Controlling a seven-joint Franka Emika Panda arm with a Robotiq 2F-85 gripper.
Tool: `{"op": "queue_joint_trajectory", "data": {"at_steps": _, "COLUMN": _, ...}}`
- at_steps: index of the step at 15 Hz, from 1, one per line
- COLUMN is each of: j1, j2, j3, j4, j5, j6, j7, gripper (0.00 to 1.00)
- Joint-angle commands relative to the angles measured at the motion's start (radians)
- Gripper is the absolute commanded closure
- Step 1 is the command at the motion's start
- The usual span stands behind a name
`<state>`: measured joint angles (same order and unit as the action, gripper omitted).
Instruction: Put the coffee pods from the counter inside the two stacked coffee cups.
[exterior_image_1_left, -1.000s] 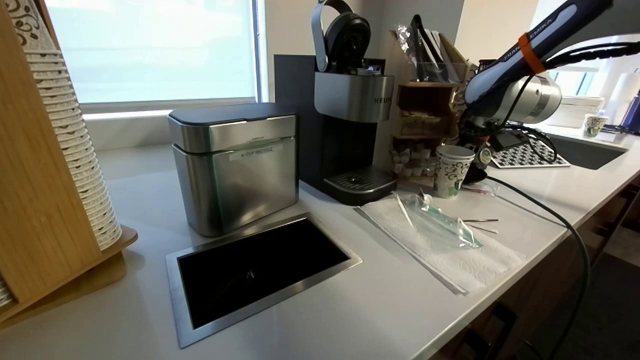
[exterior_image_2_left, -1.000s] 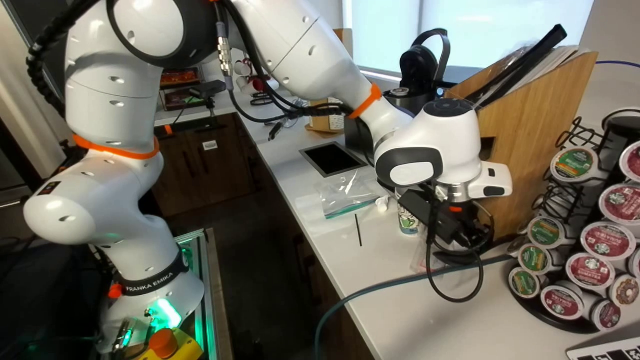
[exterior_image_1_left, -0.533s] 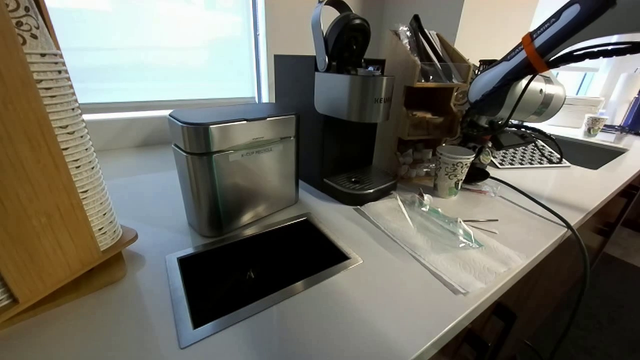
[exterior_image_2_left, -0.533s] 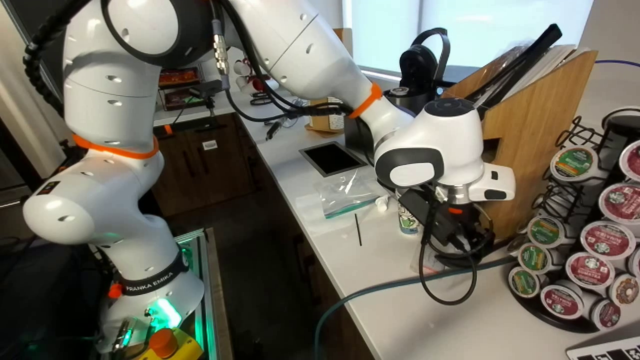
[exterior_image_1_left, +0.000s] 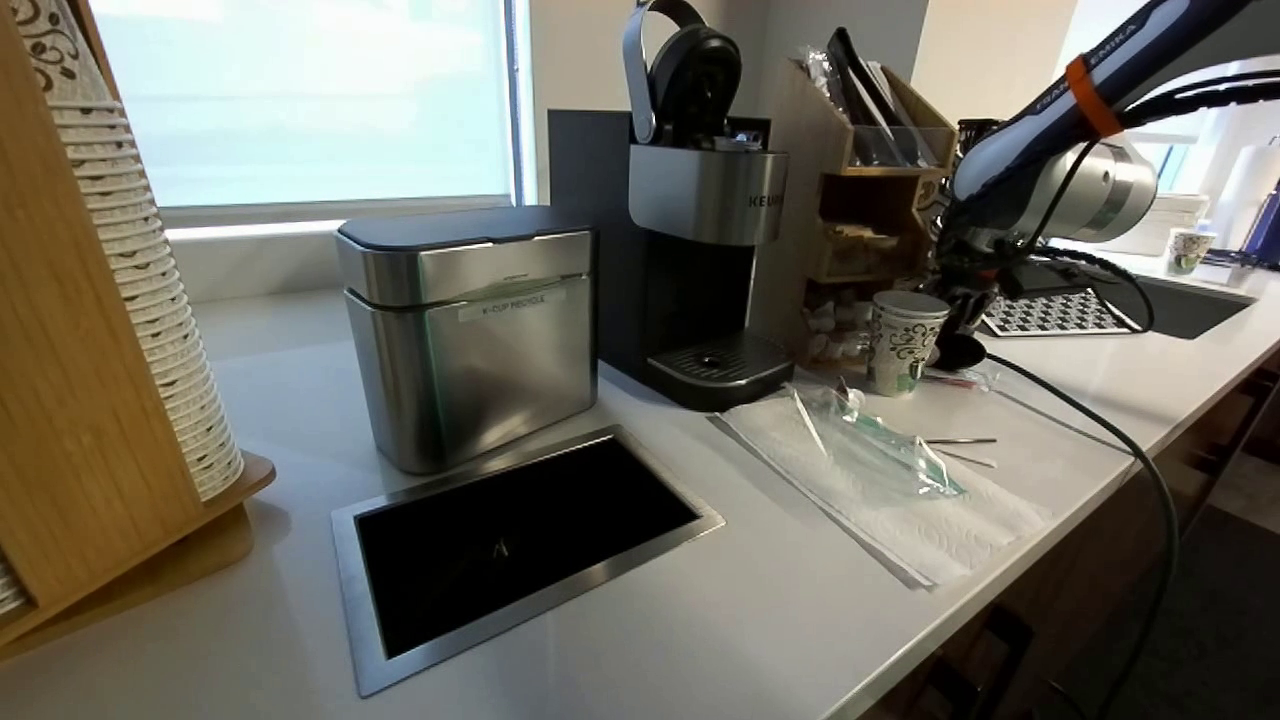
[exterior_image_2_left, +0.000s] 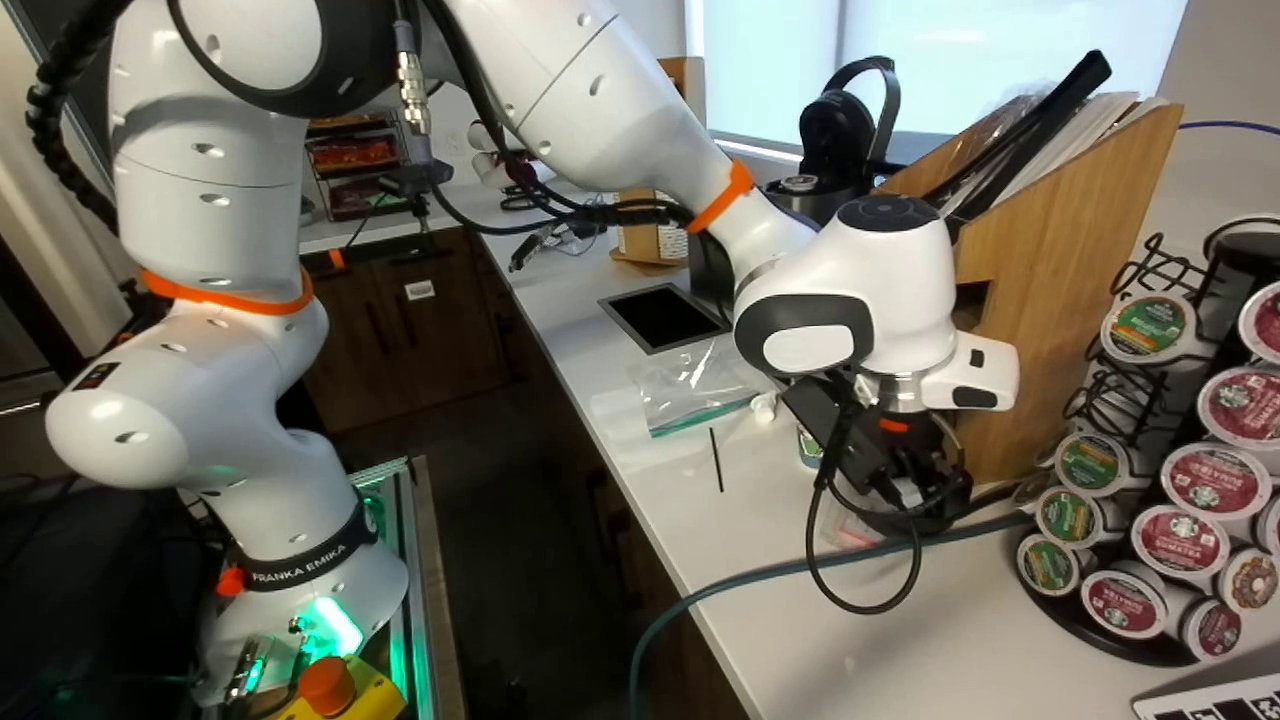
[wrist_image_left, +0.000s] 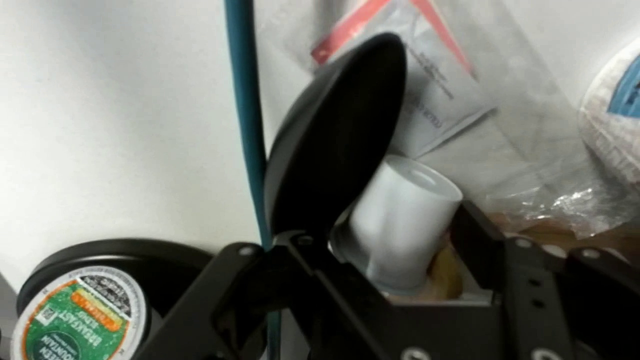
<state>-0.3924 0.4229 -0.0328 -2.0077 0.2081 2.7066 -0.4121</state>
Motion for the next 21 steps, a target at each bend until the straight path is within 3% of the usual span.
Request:
{"op": "queue_joint_trajectory", "data": {"at_steps": 1, "j1": 0.001, "j2": -0.054, "j3": -0.011, "j4": -0.043, "j5": 0.001, "j6": -0.057, "j7": 0.024, "gripper": 0.60}}
{"op": "queue_joint_trajectory", "data": {"at_steps": 5, "j1": 0.006, "j2": -0.075, "j3": -0.024, "j4": -0.054, "j5": 0.005, "j6": -0.085, "j7": 0.031, "gripper": 0.88}}
{"op": "queue_joint_trajectory", "data": {"at_steps": 10, "j1": -0.020, "j2": -0.152, "j3": -0.001, "j4": -0.131, "j5": 0.090, "j6": -0.051, "j7": -0.030, "gripper": 0.92}}
{"op": "queue_joint_trajectory", "data": {"at_steps": 18, "j1": -0.020, "j2": -0.323, "j3": -0.024, "j4": -0.301, "j5": 0.378, "j6": 0.027, "j7": -0.170, "gripper": 0.92}}
{"op": "queue_joint_trajectory", "data": {"at_steps": 21, "j1": -0.035, "j2": -0.394, "j3": -0.001, "j4": -0.380, "j5": 0.450, "j6": 0.088, "j7": -0.241, "gripper": 0.92}}
